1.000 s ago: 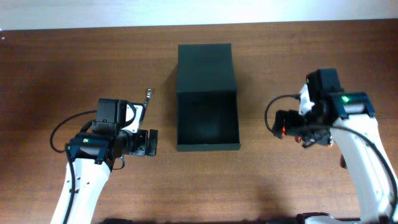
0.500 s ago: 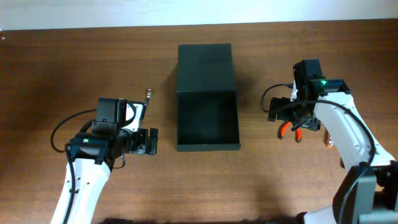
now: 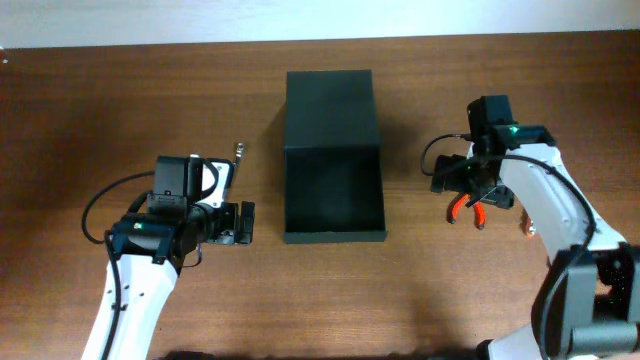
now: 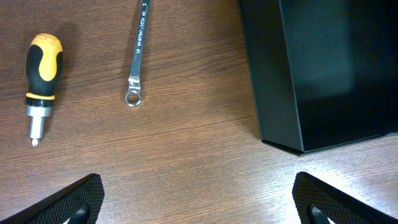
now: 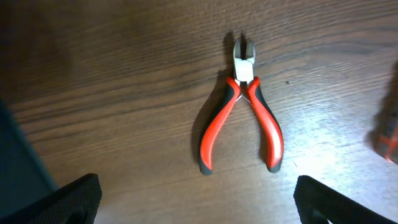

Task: Pack container
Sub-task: 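Lower the right gripper and grasp the red-handled pliers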

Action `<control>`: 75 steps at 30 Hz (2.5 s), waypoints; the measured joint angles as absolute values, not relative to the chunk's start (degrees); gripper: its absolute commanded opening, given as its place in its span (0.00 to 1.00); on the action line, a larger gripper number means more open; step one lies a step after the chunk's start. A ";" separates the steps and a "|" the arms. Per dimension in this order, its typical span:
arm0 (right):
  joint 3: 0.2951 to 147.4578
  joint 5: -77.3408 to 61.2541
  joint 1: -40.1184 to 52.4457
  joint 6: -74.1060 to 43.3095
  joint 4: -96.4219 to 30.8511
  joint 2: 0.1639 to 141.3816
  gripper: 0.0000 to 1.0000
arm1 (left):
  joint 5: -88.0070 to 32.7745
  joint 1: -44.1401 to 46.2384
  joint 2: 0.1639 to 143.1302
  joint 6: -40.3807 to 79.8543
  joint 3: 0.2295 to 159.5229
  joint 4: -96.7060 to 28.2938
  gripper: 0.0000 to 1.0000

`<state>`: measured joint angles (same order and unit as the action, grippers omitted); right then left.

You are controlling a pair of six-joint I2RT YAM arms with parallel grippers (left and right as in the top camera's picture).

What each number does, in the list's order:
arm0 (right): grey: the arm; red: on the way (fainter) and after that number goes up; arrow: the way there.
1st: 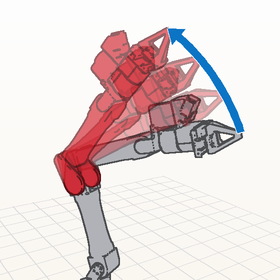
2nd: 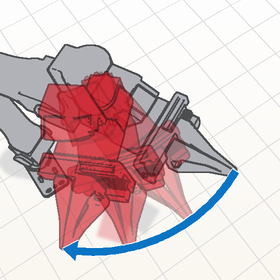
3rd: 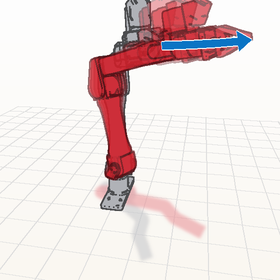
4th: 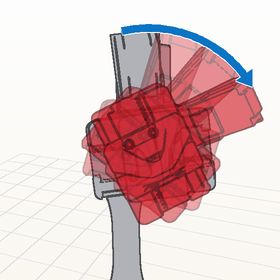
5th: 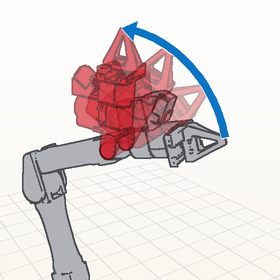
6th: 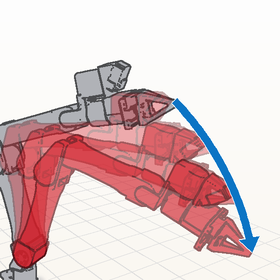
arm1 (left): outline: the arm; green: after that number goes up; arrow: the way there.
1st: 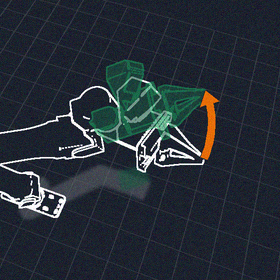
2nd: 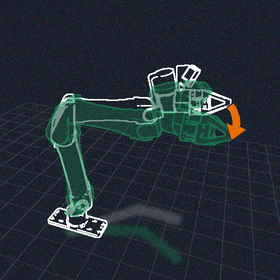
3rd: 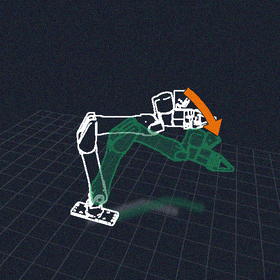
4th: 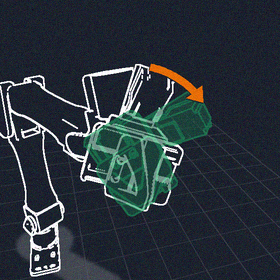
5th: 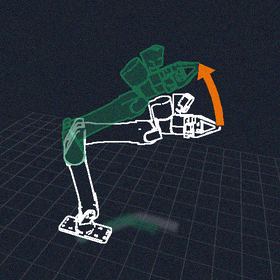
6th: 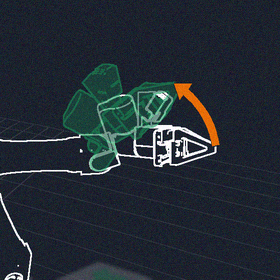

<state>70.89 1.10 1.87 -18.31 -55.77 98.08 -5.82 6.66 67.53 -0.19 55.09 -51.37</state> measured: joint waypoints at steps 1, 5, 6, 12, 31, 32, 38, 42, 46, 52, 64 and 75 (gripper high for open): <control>70.89 1.13 1.87 -18.28 -55.44 99.15 0.99 | -5.82 6.66 67.51 -0.19 55.09 -51.33 0.99; 70.89 1.13 1.87 -18.26 -54.78 103.02 0.99 | -5.82 6.66 67.53 -0.19 55.09 -51.18 0.99; 70.89 1.13 1.87 -18.26 -54.46 103.63 0.99 | -5.82 6.66 67.53 -0.19 55.09 -51.20 0.99; 70.89 1.08 1.87 -18.28 -52.56 106.26 0.99 | -5.82 6.66 67.51 -0.19 55.09 -51.18 0.99; 70.89 -0.27 1.87 -18.48 -48.99 110.50 0.99 | -5.82 6.66 67.51 -0.19 55.09 -51.18 0.99; 70.89 -0.27 1.87 -18.44 -48.90 110.54 0.99 | -5.82 6.66 67.53 -0.19 55.09 -51.18 0.99; 70.87 -0.49 1.87 -18.44 -47.86 110.59 0.99 | -5.82 6.66 67.51 -0.19 55.09 -51.18 0.99; 69.97 -0.49 1.87 -18.46 -45.95 110.59 0.99 | -5.82 6.66 67.51 -0.19 55.09 -51.16 0.99; 68.69 -0.21 1.89 -18.48 -44.91 110.32 0.99 | -5.82 6.66 67.53 -0.19 55.09 -51.16 0.99; 68.42 0.23 1.91 -18.76 -44.60 110.19 0.80 | -5.82 6.66 67.51 -0.19 55.09 -50.76 0.99; 68.40 0.36 1.91 -19.05 -44.27 110.19 0.52 | -5.82 6.66 67.53 -0.19 55.09 -50.13 0.99; 68.40 0.14 1.91 -19.03 -44.29 110.19 0.25 | -5.82 6.66 67.53 -0.19 55.09 -50.09 0.99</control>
